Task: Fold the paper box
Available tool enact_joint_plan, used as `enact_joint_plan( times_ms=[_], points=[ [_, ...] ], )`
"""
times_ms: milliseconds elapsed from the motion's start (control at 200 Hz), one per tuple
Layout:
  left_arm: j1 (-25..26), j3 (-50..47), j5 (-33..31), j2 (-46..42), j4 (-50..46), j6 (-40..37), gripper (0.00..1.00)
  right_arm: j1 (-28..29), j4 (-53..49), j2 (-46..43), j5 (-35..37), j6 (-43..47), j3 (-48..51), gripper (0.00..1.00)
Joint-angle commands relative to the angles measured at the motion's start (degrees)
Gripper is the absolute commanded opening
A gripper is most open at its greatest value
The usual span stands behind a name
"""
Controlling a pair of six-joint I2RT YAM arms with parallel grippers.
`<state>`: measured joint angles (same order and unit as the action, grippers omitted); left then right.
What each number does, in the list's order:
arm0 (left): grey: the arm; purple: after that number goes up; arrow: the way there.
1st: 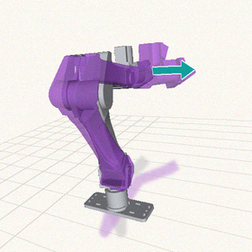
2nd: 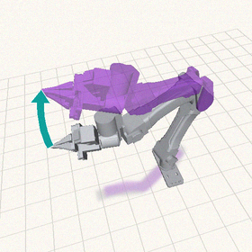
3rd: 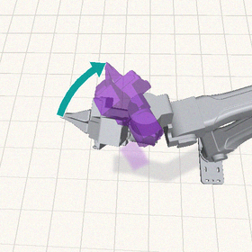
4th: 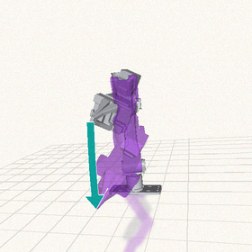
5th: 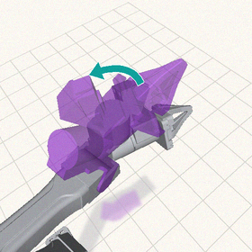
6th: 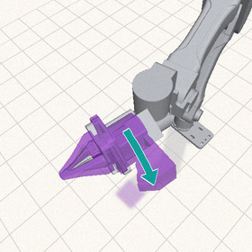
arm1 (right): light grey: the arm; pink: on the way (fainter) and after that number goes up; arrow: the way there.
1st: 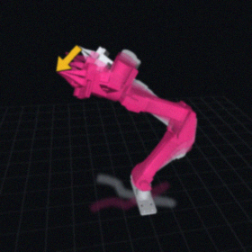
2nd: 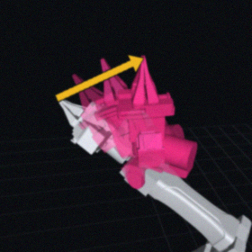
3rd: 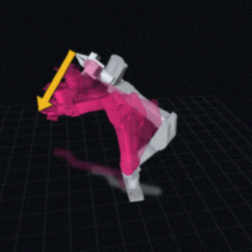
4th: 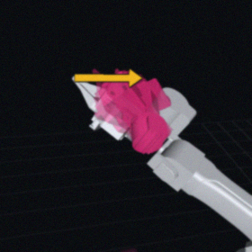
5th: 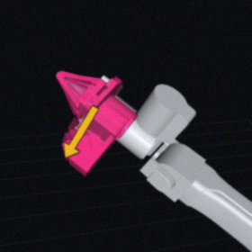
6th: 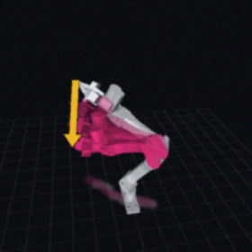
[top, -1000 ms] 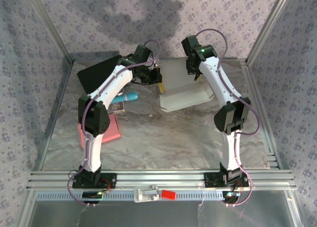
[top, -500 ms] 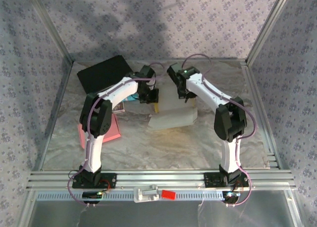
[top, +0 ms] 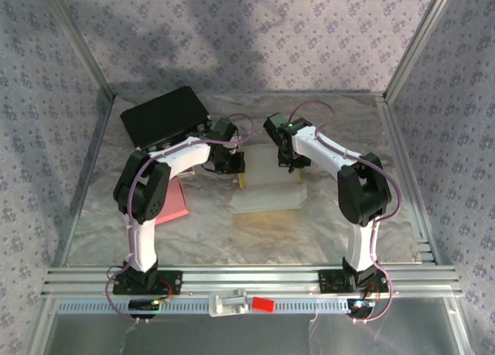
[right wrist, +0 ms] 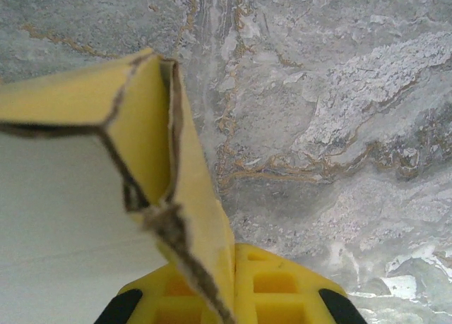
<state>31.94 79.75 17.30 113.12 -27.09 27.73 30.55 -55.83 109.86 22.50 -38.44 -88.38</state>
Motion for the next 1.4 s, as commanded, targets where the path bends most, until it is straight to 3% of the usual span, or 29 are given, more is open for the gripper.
enact_joint_plan(
  times_ms=[0, 400, 530, 735, 865, 1054, 1399],
  points=[
    [-0.3, -1.15, -2.05, -1.41, 1.73, 0.83, 0.1, -0.82, -1.14, -1.4, 0.16, -2.85, 1.09, 0.0],
    [0.47, -2.07, -2.92, -1.67, 4.28, 2.09, 0.09, -0.86, -0.77, -1.75, -1.14, -4.17, 2.32, 0.0],
    [1.83, -1.23, -7.88, -1.96, 1.57, 2.35, 0.0, -0.41, -1.28, -2.33, 0.25, -5.24, 2.5, 0.0],
    [6.45, 1.73, -24.38, -1.59, -7.81, 7.8, 0.0, 1.1, -2.37, -3.14, 4.29, -8.16, 3.27, 0.0],
    [8.43, 3.04, -31.42, -0.5, -12.2, 11.64, 0.0, 1.34, -2.53, -2.79, 4.39, -8.6, 3.37, 0.0],
    [8.55, 3.53, -35.36, 0.77, -14.71, 12.95, 0.0, 1.53, -2.0, -2.11, 3.21, -8.93, 3.82, 0.0],
    [8.97, 6.62, -35.64, 3.85, -14.29, 10.62, 0.0, 1.54, -1.54, -1.18, 1.59, -8.11, 3.31, 0.0]
  ],
)
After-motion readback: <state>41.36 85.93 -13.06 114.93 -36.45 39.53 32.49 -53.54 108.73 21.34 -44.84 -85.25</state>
